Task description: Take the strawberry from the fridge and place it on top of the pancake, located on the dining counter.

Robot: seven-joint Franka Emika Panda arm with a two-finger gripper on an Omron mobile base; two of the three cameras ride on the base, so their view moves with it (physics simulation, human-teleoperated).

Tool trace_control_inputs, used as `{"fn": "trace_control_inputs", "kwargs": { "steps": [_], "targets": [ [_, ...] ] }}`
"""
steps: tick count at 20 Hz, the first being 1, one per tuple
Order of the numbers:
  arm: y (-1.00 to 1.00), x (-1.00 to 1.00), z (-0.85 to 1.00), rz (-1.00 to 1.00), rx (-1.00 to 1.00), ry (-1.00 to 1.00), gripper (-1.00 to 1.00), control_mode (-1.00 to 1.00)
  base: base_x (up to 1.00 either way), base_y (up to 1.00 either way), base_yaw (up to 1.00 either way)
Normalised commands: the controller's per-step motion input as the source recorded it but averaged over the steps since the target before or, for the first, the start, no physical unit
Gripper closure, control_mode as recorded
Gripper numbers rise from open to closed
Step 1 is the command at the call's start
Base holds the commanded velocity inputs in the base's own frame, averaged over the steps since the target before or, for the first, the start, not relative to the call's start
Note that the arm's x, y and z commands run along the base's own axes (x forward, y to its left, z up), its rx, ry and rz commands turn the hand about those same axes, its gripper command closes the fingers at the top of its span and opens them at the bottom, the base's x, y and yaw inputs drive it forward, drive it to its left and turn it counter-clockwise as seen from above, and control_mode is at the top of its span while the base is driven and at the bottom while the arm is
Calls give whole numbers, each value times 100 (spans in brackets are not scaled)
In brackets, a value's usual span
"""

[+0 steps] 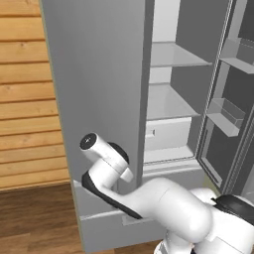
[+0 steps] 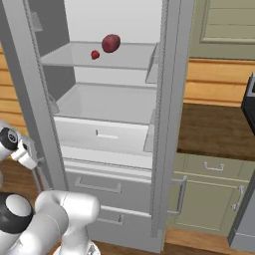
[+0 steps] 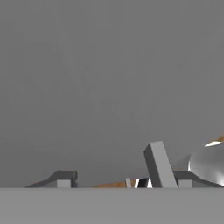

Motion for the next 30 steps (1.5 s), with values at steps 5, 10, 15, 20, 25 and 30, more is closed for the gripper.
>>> {"fn": "trace_control_inputs", "kwargs": {
  "steps": [5, 10, 15, 20, 25, 30],
  "targets": [
    [18, -9, 37, -1, -4, 3, -100, -100, 0, 0, 0],
    [11, -42, 64, 0, -2, 0, -100, -100, 0, 0, 0],
    [0, -51, 60, 4, 0, 0, -100, -100, 0, 0, 0],
    [-2, -76, 80, 13, 2, -3, -100, -100, 0, 0, 0],
    [-26, -59, 59, 4, 21, -19, -100, -100, 0, 0, 0],
    [-24, -13, 94, 11, 17, 0, -100, -100, 0, 0, 0]
  ]
}}
